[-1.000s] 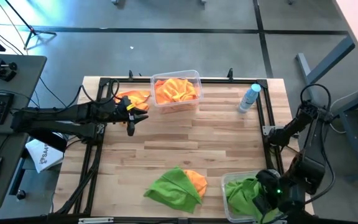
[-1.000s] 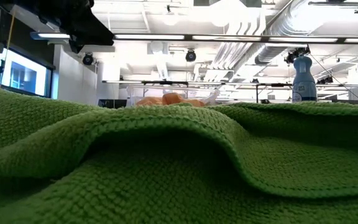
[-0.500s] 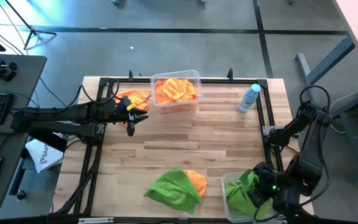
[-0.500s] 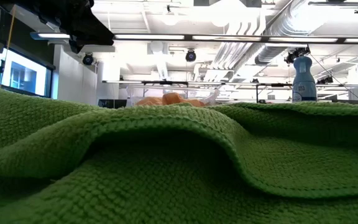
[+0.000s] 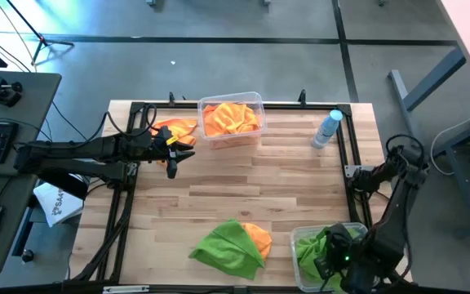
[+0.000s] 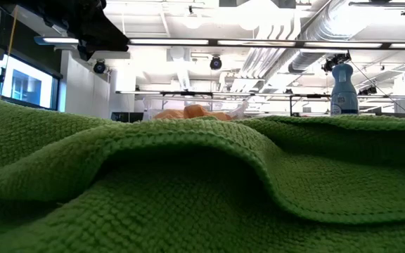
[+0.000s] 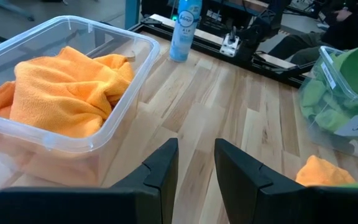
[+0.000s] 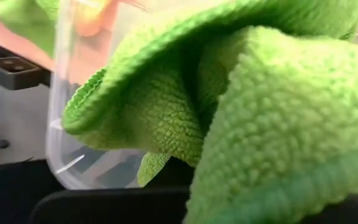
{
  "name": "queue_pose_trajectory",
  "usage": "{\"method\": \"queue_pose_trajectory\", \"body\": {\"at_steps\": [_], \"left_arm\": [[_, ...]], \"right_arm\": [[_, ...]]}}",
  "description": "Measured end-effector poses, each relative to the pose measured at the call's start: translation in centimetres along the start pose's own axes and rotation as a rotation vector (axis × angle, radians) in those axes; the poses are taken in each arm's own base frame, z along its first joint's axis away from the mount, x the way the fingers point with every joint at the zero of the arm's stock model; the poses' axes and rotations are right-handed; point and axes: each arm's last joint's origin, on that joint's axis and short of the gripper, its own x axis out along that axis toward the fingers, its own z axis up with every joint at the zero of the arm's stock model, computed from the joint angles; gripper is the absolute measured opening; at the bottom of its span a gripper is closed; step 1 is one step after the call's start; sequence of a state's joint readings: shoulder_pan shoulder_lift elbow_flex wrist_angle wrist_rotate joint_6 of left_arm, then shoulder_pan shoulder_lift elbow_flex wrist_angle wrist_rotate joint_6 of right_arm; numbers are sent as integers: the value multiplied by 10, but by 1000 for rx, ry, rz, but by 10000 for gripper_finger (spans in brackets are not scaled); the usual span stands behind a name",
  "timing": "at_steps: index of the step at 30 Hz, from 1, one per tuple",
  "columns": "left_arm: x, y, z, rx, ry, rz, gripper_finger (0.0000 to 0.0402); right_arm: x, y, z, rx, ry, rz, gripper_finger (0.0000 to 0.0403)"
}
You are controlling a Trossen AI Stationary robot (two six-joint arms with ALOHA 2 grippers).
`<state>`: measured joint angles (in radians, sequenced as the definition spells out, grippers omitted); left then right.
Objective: Sort microfiber towel by color & place in baskets
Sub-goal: Put the green microfiber towel into the bottom transparent bin
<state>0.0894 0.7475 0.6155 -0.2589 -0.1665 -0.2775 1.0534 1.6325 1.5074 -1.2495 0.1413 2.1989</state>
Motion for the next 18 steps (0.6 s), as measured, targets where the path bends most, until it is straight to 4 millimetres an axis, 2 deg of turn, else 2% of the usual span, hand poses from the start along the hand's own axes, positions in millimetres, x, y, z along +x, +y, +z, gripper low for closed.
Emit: {"method": "queue_pose_trajectory", "body": {"at_steps": [12,18], "left_arm": [[0,0,-1,-26,6,2,92],[0,0,-1,-60,6,2,92]], "right_arm": [[39,9,-2,9,-88,-156,0],[64,14,-10,16,-79,-225,0]]}}
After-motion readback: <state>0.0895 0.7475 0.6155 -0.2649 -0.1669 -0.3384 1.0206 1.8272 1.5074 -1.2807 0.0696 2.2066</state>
